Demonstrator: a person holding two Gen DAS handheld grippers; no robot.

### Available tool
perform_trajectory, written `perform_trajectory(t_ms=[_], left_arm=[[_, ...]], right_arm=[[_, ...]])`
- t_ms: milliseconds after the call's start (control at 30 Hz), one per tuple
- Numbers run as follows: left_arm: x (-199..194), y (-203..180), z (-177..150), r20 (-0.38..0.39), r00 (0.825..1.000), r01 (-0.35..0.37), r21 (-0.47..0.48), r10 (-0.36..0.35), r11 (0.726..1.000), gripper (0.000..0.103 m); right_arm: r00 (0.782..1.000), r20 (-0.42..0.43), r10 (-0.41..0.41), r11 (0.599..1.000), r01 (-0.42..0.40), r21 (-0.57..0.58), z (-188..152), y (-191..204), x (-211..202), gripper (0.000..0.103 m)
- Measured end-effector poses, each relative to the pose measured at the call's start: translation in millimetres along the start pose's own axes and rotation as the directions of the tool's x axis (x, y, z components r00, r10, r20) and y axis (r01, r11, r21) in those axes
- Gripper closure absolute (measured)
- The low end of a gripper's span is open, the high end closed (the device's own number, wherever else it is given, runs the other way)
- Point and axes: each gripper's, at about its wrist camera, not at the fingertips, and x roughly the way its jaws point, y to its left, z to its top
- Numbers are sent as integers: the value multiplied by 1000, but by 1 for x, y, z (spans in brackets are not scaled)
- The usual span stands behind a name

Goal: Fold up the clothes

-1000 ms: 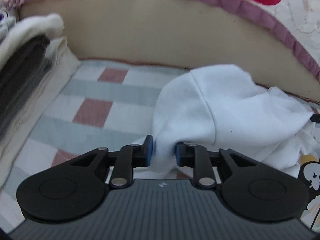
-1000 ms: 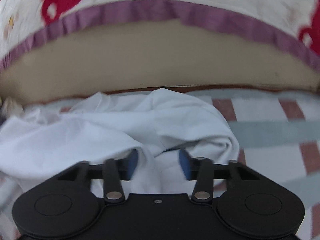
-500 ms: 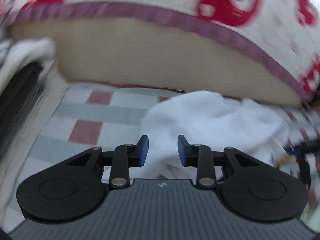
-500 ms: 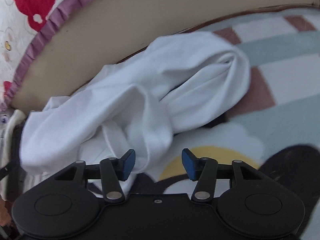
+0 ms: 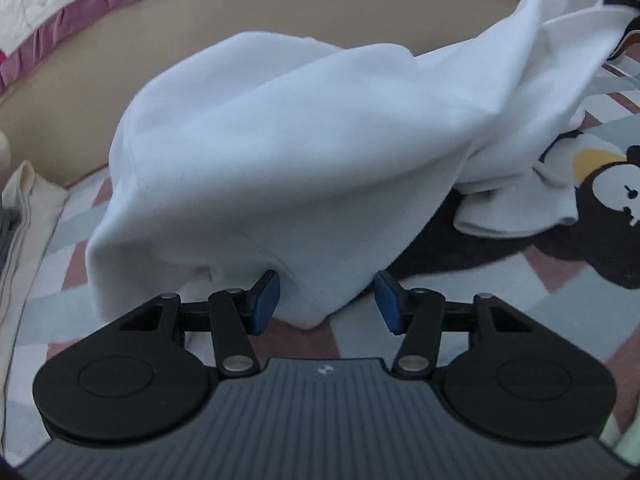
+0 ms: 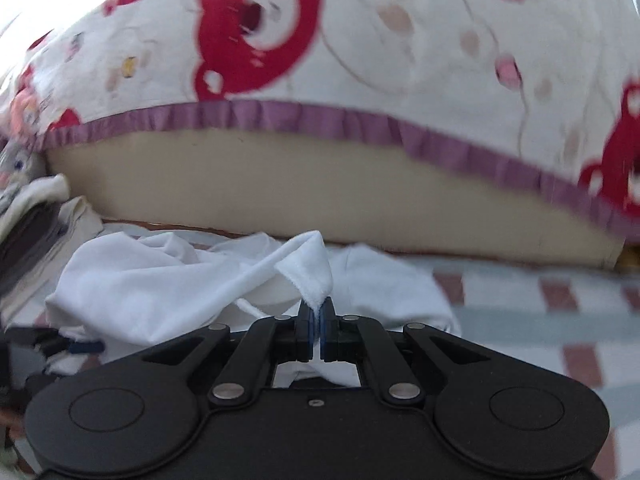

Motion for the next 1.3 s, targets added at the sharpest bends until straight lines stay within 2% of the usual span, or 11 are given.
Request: perform_trajectory(t_ms=[67,133,500,633,733,867,933,1033,1167,1233,1300], left_arm=[[1,4,3,-15,1000,-23,-13,23,1000,61],[-1,14,7,-24,998,-61,-45,60,997,103],[-93,132,18,106,969,-160,-428,225,890,103],[-86,125,10,91,995,-5,-418,47,909,103],[-71,88,10,101,989,132,-304,-106,943,99],[-48,32,11,90,959,280,-125,-270,952,74],[-35,8,7,64,959,281,-64,-277,957,73],[-19,-26,3,37,971,237,30,-238,971,50],[1,-47,10,17,997,70,125,-72,990,40],[3,-34,14,34,995,94,52,-95,994,46],[4,-16,19,19,994,110,-27,-109,994,101]], right_arm=[[1000,7,-10,999,10,-44,3,6,-7,100],[1000,-1,-18,999,18,-41,3,3,-6,100],[994,23,-103,991,104,-80,12,5,-11,101],[980,109,-165,977,178,-120,37,7,-23,101],[982,118,-147,986,155,-66,49,3,-26,101],[989,109,-105,994,103,24,53,-1,-26,101],[991,117,-67,997,61,57,57,1,-32,101],[990,139,-26,997,16,73,65,7,-41,101],[987,160,21,997,-33,74,76,15,-50,101],[986,164,35,997,-47,69,78,18,-53,101],[987,159,31,998,-40,51,75,20,-53,101]])
